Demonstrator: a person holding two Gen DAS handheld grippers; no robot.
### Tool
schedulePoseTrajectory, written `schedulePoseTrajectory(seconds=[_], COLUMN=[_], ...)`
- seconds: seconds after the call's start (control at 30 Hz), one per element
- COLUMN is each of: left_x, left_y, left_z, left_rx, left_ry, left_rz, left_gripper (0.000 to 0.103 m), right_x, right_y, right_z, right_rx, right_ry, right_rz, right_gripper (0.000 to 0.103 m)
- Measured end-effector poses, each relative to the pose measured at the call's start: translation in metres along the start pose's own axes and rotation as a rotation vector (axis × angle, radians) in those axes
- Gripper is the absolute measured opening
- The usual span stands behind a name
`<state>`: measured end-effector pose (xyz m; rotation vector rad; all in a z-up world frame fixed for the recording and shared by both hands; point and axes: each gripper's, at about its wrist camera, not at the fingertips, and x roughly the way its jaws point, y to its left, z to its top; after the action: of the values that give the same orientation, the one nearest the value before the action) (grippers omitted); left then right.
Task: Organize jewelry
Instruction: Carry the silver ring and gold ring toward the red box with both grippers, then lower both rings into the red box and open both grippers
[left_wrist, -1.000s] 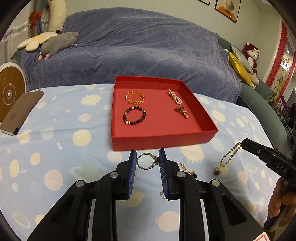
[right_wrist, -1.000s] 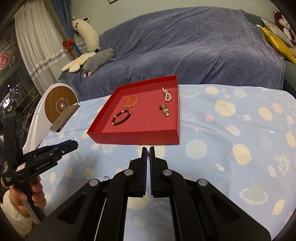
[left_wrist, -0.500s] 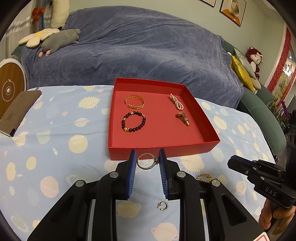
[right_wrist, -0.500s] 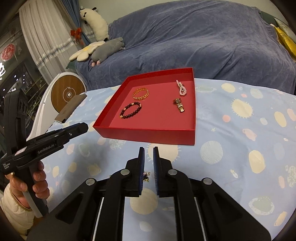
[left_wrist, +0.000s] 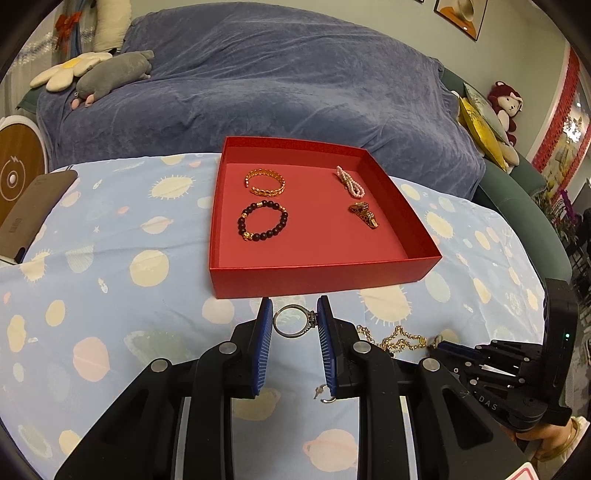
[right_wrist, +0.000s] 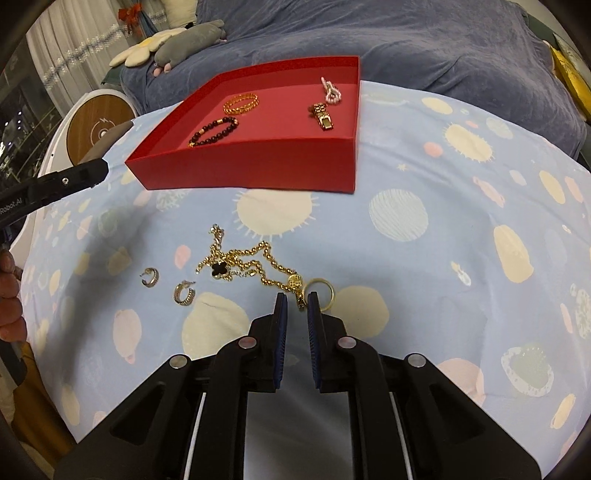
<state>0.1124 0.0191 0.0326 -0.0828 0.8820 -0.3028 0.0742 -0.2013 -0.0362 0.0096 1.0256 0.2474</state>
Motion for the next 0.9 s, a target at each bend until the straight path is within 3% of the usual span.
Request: schedulePoseTrajectory(seconds=[0.3,0.63,0.9], left_x=[0.006,0.007,0.008], left_y=[-0.005,-0.005,-0.006], left_z=[-0.003,-0.004,0.026], left_rx=[0.012,0.009,0.017], left_ry=[0.016,0.016,-0.024], left_rz=[-0.005,-0.006,-0.003], left_gripper=[0.021,0.021,0.021], right_x=[-0.005,-0.042,-0.074], right_y=[-0.003,-0.003,0.013], right_z=[0.001,0.017,0.07], right_rx=[0.01,0.025,-0.007], right_ry=[-0.024,-0.132,-0.241], right_rz=[-0.005,0.027,0.096], right_gripper=[0.002,0.002,0.002])
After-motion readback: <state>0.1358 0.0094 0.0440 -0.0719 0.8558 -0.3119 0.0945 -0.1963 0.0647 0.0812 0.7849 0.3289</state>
